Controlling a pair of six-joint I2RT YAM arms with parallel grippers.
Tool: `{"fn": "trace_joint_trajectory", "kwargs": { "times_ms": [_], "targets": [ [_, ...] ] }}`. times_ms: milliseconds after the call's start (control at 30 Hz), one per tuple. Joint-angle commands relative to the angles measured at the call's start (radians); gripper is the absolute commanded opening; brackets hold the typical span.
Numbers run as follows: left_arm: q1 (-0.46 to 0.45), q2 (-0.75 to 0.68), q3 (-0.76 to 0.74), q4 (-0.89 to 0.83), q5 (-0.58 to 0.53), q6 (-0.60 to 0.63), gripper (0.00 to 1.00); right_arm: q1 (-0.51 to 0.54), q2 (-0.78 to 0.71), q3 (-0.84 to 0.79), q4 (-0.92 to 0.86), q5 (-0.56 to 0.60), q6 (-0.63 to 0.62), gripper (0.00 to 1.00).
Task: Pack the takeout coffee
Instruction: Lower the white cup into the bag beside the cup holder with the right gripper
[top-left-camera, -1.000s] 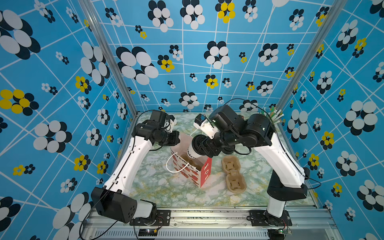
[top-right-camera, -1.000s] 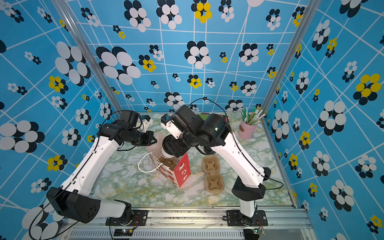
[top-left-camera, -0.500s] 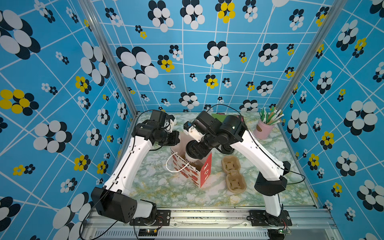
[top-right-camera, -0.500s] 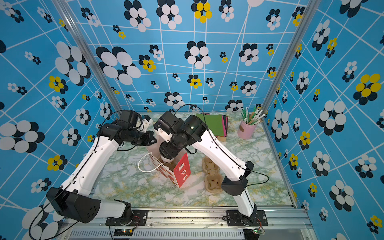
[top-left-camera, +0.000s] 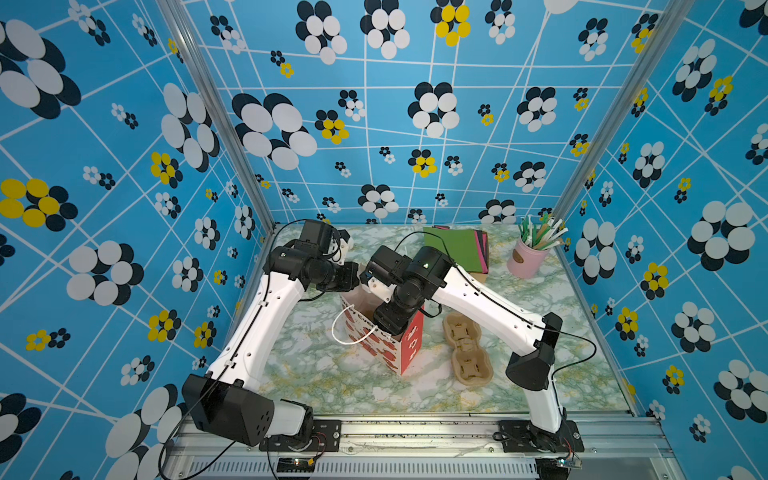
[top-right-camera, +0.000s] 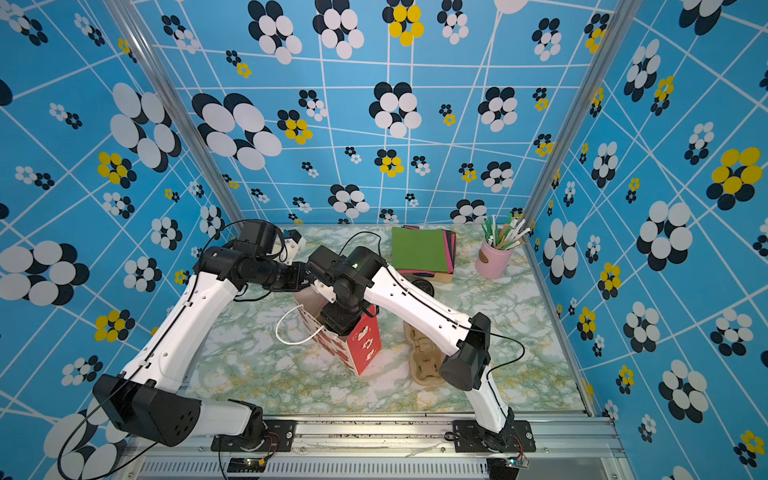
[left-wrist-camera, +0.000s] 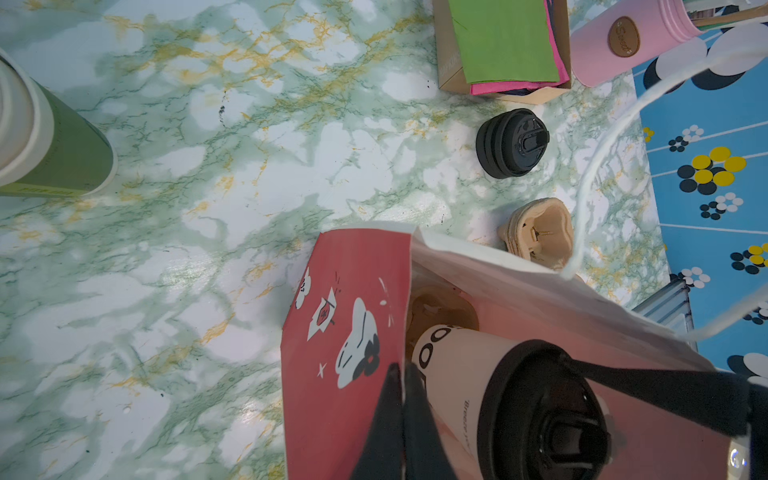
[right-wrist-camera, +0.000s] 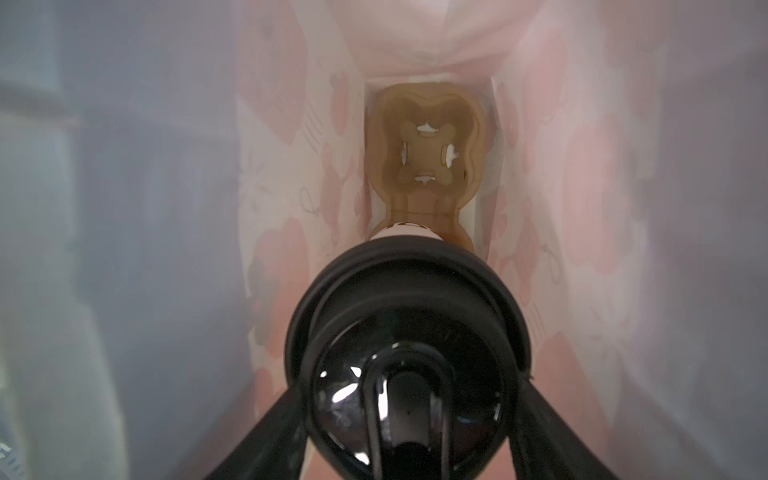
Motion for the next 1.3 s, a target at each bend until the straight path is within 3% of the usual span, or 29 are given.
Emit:
{"fn": "trace_joint_trajectory", "kwargs": {
  "times_ms": [0,600,1267],
  "targets": [
    [-0.004,-0.004,0.021,-0.017,-0.012,0.016,0.0,0.009,-0.045,-0.026,0.042,-0.013,-0.025,0.7],
    [-0.005,-0.003,0.015,-0.019,-0.013,0.026,0.0,0.003,-0.059,-0.146,0.062,-0.023,-0.129,0.71],
    [-0.005,0.001,0.021,-0.022,-0.016,0.029,0.0,-0.024,-0.023,-0.204,0.06,-0.02,-0.132,0.72]
  ]
}}
